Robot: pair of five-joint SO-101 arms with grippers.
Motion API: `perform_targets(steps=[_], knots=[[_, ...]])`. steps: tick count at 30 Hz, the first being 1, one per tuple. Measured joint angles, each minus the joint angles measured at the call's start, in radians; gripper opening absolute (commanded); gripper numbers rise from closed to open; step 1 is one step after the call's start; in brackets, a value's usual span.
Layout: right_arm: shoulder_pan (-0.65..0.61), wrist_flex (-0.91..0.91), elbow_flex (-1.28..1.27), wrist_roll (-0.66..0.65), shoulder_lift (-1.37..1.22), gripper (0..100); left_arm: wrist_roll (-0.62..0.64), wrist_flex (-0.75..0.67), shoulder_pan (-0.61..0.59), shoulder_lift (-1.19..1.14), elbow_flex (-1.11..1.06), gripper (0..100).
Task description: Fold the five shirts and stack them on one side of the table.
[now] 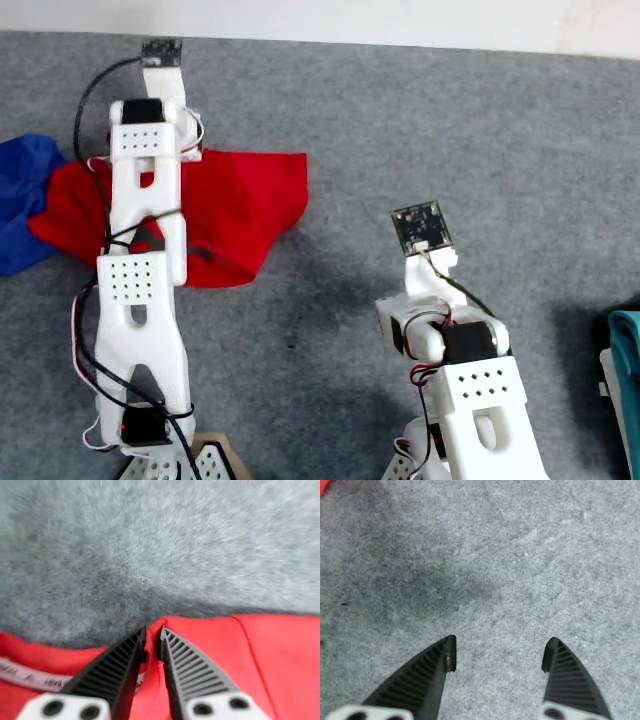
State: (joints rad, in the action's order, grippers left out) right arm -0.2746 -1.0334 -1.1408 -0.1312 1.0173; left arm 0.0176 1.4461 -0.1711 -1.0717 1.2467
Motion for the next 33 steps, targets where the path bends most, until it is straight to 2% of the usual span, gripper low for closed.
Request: perform_targets(steps=[7,13,16,19,27,33], knots=[[0.0,0.0,0.0,0.0,0.0,28.2,-0.002,0.14,0.189,0.002,0.345,1],[0.0,0.0,-0.017,0.0,0.0,28.2,-0.003,0.118,0.367,0.123,0.364,1],[0.0,0.002,-0.017,0.0,0.0,28.2,-0.003,0.089,0.417,0.239,0.364,1],[0.0,0.017,-0.017,0.0,0.0,28.2,-0.003,0.066,0.414,0.361,0.364,1],[0.0,0.043,-0.017,0.0,0.0,28.2,-0.002,-0.021,0.298,0.644,0.374,1],[0.0,0.115,-0.017,0.011,0.0,28.2,-0.002,-0.021,0.299,0.79,0.376,1]])
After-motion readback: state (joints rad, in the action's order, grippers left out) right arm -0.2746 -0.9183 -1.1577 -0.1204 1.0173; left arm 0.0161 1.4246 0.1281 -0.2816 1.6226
